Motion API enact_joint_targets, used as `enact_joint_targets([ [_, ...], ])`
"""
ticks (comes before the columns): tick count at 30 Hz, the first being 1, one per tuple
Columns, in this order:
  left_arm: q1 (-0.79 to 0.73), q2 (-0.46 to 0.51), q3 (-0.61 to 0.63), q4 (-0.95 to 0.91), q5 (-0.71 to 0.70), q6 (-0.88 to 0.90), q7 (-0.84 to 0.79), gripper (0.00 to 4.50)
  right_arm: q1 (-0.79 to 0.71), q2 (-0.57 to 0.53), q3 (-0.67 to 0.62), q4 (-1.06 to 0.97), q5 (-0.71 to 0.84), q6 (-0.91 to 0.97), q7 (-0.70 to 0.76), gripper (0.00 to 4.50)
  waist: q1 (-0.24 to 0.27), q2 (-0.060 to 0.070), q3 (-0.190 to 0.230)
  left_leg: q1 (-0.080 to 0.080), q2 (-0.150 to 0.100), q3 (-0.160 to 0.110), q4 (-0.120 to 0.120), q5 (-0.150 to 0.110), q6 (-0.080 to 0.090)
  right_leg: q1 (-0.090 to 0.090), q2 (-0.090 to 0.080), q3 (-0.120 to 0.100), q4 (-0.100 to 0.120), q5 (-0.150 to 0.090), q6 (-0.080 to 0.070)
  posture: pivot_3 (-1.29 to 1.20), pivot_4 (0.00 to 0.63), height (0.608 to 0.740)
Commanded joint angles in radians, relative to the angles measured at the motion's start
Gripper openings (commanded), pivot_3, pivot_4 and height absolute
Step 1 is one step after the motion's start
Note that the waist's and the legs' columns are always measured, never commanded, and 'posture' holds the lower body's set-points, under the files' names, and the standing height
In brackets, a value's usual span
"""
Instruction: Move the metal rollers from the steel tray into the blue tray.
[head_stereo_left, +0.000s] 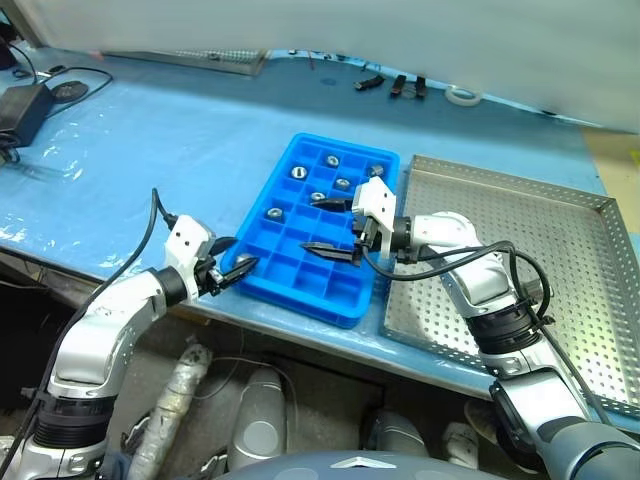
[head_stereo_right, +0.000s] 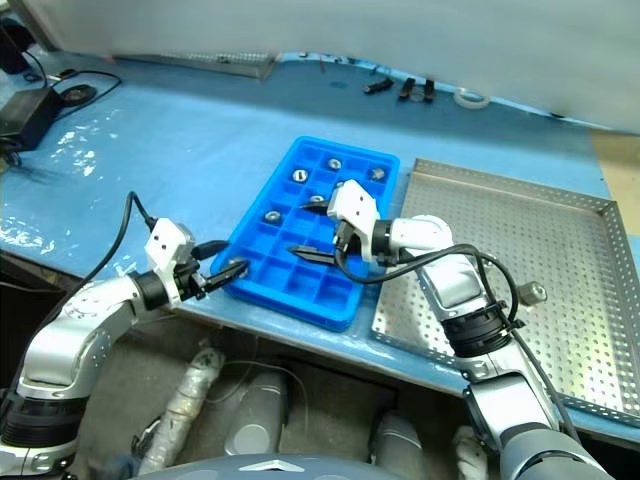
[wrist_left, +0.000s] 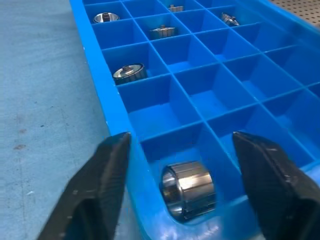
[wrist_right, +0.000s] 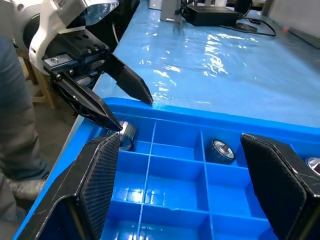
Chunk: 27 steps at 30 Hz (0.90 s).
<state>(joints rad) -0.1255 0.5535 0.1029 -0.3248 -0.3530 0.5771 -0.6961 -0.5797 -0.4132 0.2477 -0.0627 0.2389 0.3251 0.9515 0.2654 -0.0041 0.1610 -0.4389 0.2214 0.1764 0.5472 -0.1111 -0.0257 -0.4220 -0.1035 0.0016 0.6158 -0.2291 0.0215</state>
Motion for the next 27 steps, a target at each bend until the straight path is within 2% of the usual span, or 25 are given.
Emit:
enact_joint_targets([
  [1,-0.019,0.014,0.005,-0.014,-0.023,0.000,-0.011,3.67,0.010,-0.011,-0.032,-0.050,0.013,0.002,-0.012,4.10,-0.005,0.000,0.000,0.000,0.000,0.000,0.000,0.000,0.000,0.000,0.000,0.000,0.000,0.000,0.000,0.36,0.150,0.740],
  [7,-0.107,-0.006,0.005,-0.006,-0.065,0.009,-0.015,3.67,0.022,-0.021,-0.055,-0.060,0.023,-0.006,-0.027,4.10,-0.010,0.000,0.000,0.001,0.000,-0.001,0.001,0.001,-0.001,-0.001,0.000,0.000,0.004,0.000,-0.002,0.31,0.150,0.740],
  [12,-0.224,-0.012,-0.042,0.058,-0.084,0.009,-0.067,3.67,0.042,-0.038,-0.097,-0.097,0.015,0.006,-0.068,4.10,-0.024,0.000,0.000,0.000,0.000,-0.001,0.004,0.001,-0.002,0.000,0.000,0.000,0.006,0.000,-0.002,0.22,0.150,0.740],
  [19,-0.441,-0.075,-0.186,0.322,-0.025,-0.086,-0.193,3.67,0.166,-0.095,-0.182,-0.249,0.006,0.080,-0.182,4.10,-0.074,0.000,0.000,0.000,0.000,-0.001,0.007,0.004,-0.005,0.000,0.000,0.000,0.007,0.001,-0.002,-0.02,0.150,0.740],
  [27,-0.704,-0.262,-0.332,0.700,0.059,-0.266,-0.380,3.67,0.438,-0.124,-0.342,-0.528,0.000,0.203,-0.367,4.10,-0.167,0.000,0.000,-0.001,-0.001,0.001,0.008,0.004,-0.003,0.001,0.000,0.001,0.006,0.001,-0.001,-0.30,0.150,0.740],
])
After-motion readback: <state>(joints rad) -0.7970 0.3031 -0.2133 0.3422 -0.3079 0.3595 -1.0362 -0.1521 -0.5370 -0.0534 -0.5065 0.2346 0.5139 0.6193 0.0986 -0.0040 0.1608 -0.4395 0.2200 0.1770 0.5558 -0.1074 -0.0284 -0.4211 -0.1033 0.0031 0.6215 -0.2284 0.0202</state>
